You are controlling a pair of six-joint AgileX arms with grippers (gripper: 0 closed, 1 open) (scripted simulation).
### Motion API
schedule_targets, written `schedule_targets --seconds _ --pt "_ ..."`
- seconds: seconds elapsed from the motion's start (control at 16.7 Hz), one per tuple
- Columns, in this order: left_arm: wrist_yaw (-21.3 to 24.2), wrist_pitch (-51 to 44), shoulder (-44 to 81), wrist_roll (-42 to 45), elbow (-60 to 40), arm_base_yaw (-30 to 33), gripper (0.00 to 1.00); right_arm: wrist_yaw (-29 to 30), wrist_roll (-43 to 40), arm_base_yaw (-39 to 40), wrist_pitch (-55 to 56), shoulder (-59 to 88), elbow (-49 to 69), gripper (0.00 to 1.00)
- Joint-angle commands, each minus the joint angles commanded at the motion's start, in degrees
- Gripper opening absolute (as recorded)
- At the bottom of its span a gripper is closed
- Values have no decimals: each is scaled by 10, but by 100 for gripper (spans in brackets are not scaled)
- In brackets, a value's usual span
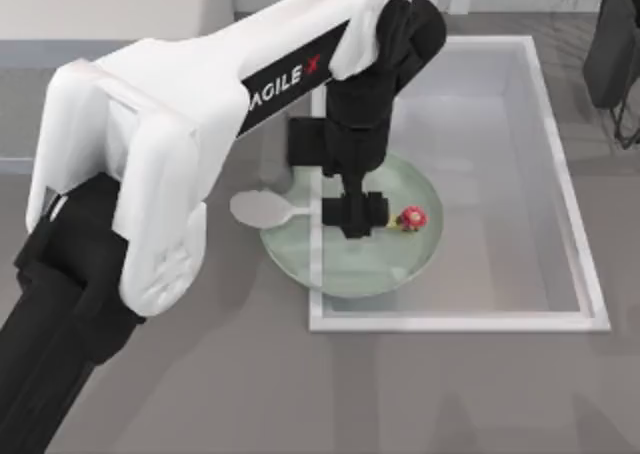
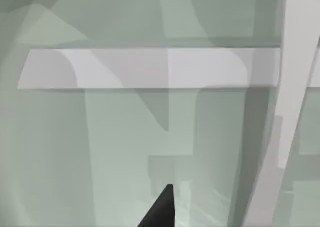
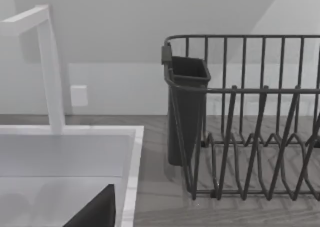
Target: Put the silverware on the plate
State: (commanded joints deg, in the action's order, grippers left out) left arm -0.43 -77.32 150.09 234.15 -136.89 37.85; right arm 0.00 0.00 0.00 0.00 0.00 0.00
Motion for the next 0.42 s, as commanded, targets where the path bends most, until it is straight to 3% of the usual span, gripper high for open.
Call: schedule_targets --seconds 0.12,0.42 --pt "0 0 0 0 0 0 100 0 0 0 0 0 0 100" --pt "0 0 0 0 0 0 100 0 0 0 0 0 0 100"
